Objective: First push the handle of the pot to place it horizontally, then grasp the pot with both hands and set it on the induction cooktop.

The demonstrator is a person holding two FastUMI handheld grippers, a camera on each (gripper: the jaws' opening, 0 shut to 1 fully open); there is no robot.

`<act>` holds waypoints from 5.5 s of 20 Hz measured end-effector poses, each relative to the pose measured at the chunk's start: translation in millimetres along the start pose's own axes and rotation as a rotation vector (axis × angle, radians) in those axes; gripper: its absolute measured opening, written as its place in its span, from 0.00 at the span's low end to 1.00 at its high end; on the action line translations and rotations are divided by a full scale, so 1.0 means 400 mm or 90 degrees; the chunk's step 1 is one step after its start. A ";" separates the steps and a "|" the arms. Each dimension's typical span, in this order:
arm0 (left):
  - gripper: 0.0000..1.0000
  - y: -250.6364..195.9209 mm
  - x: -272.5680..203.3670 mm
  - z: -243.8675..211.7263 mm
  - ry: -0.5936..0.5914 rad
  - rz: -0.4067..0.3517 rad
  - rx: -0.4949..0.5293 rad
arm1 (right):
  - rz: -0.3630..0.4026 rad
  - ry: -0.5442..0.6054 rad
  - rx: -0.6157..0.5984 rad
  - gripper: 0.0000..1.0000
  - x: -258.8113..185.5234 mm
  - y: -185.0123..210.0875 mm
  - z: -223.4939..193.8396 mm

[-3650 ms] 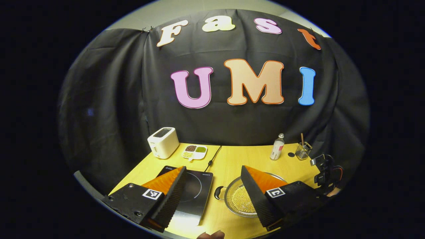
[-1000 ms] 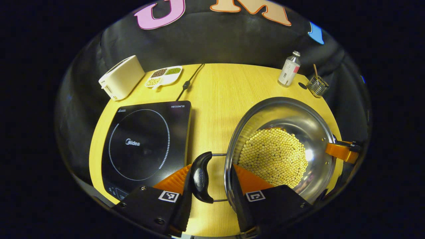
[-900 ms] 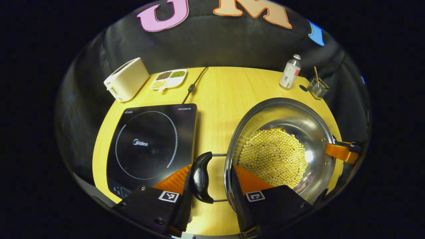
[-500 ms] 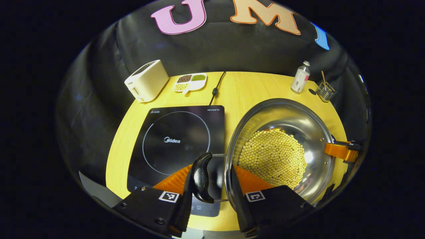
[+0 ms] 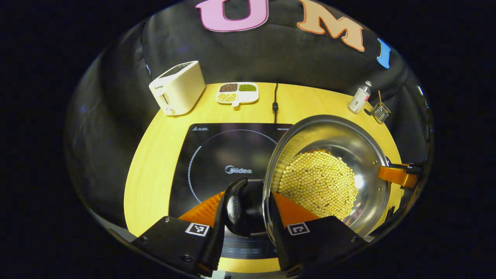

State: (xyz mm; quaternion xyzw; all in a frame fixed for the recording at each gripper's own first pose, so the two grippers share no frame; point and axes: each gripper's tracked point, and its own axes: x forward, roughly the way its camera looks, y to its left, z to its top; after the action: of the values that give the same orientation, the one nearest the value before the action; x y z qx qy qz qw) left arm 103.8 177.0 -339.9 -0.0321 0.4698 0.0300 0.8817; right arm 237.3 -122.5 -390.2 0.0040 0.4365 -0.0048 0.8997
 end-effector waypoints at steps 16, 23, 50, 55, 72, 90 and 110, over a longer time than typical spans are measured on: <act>0.58 0.250 0.072 0.089 -0.023 -0.042 0.048 | -0.063 -0.001 0.018 0.53 -0.044 0.008 -0.002; 0.58 0.322 0.082 0.106 -0.024 -0.027 0.041 | -0.052 -0.001 0.006 0.48 -0.051 -0.002 0.002; 0.85 0.323 0.114 0.019 -0.024 -0.023 0.054 | 0.000 0.006 0.006 0.63 -0.051 -0.004 -0.031; 0.99 0.358 0.073 0.053 -0.090 0.018 0.066 | 0.005 -0.052 -0.007 0.95 -0.080 -0.004 -0.023; 0.99 0.254 -0.061 0.062 -0.141 0.047 0.032 | 0.053 -0.102 0.016 0.95 -0.180 -0.101 -0.005; 0.97 -0.294 -0.449 0.240 -0.384 -0.065 0.062 | -0.012 -0.403 0.047 0.99 -0.598 -0.488 0.113; 0.96 -0.308 -0.916 0.162 -0.598 -0.113 0.023 | -0.029 -0.632 -0.026 0.95 -1.169 -0.349 0.025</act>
State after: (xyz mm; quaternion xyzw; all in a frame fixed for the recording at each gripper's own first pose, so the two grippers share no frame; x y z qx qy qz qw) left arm -36.6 51.5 3.9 -0.0394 0.0161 -0.0423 0.9982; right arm -46.0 -259.9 -17.4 -0.0261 -0.0444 -0.0175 0.9985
